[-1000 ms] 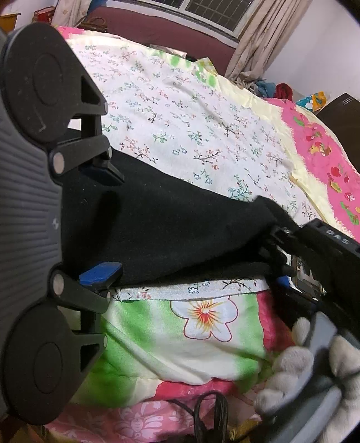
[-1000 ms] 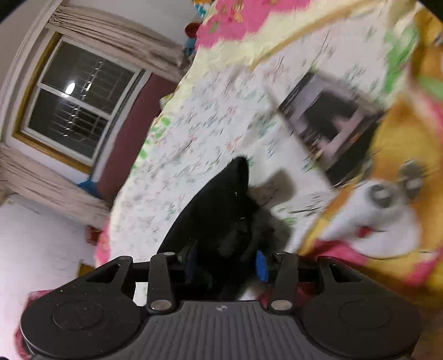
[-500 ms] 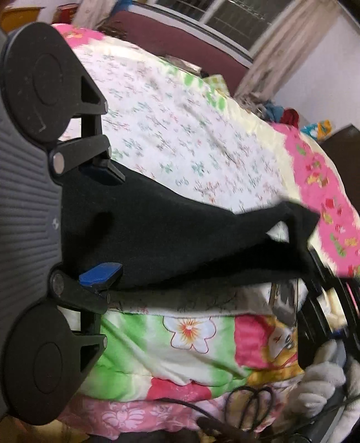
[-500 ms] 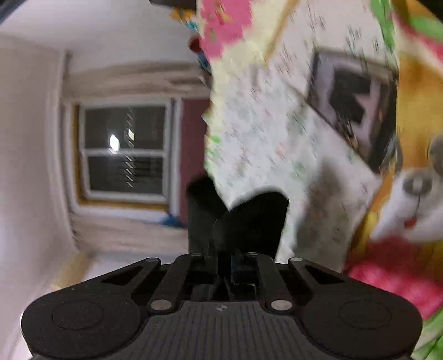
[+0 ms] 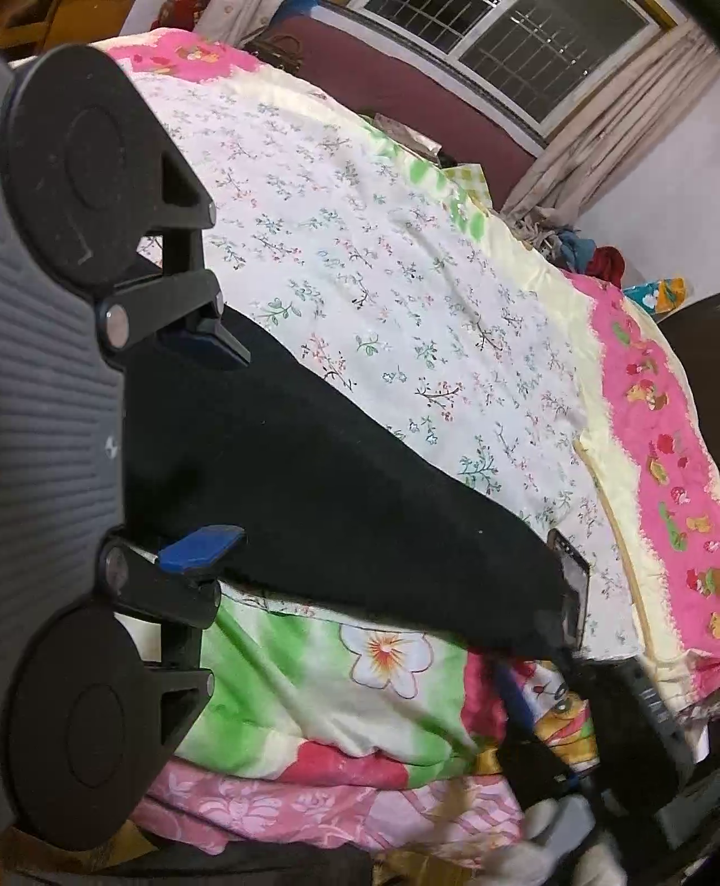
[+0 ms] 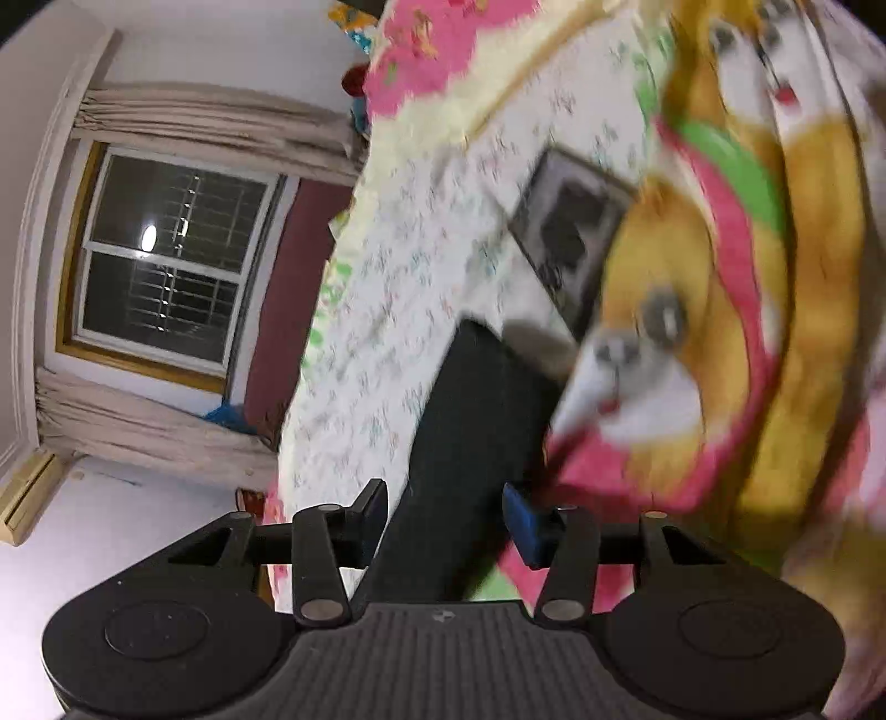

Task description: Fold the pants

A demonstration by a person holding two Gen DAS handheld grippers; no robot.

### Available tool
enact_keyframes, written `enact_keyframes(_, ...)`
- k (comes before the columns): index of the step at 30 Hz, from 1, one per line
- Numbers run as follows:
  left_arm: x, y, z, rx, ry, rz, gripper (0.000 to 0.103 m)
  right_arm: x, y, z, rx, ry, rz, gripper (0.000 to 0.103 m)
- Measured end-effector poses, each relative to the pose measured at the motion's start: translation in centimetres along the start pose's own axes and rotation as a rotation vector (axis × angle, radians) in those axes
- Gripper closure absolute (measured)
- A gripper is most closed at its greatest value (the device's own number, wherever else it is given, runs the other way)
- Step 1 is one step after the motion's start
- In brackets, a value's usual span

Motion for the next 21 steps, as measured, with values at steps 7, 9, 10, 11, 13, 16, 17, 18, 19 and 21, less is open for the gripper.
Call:
enact_keyframes(7,0.0,-0.1,-0.9,0.031,0.002,-0.027,0.033,-3.4,1.0,1.2,-0.038,0.038,-0.186,0.058)
enact_keyframes(9,-0.2,0.3,-1.2,0.027,-0.009,-0.041,0.033,-2.8,0.9,1.8,-0.042,0.022,-0.124,0.056)
enact_keyframes(10,-0.4,0.7,-1.3,0.020,-0.019,-0.055,0.033,-2.8,0.9,2.2,-0.052,0.012,-0.112,0.056)
enact_keyframes(11,-0.6,1.0,-1.4,0.012,-0.027,-0.066,0.033,-2.6,0.6,3.0,-0.068,0.015,-0.109,0.055)
enact_keyframes(13,-1.1,1.8,-1.8,0.004,-0.048,-0.091,0.033,-2.6,1.1,3.9,-0.093,0.013,-0.111,0.055)
enact_keyframes(16,-1.9,3.0,-2.5,0.002,-0.074,-0.124,0.033,-3.1,2.0,4.4,-0.114,0.011,-0.129,0.050)
enact_keyframes(17,-2.2,3.5,-2.8,0.003,-0.081,-0.134,0.033,-3.5,2.2,4.6,-0.117,0.006,-0.134,0.049)
enact_keyframes(18,-2.5,3.9,-3.1,0.004,-0.088,-0.146,0.033,-3.9,2.3,4.8,-0.119,0.001,-0.141,0.049)
enact_keyframes(19,-2.9,4.3,-3.4,0.005,-0.096,-0.160,0.033,-4.2,2.3,4.9,-0.118,0.002,-0.147,0.049)
enact_keyframes(21,-3.8,5.2,-3.8,0.011,-0.115,-0.187,0.033,-4.6,2.4,5.7,-0.133,0.008,-0.153,0.049)
Point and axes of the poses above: each gripper's, at about its wrist camera, not at the fingertips, and z roughly the way its jaws point, x to its right, y to its underside, the point moved 6 cm from there along z, roughly the way its jaws point, and after that the axes turned 9 degrees about -z, right-handed, at the moved point
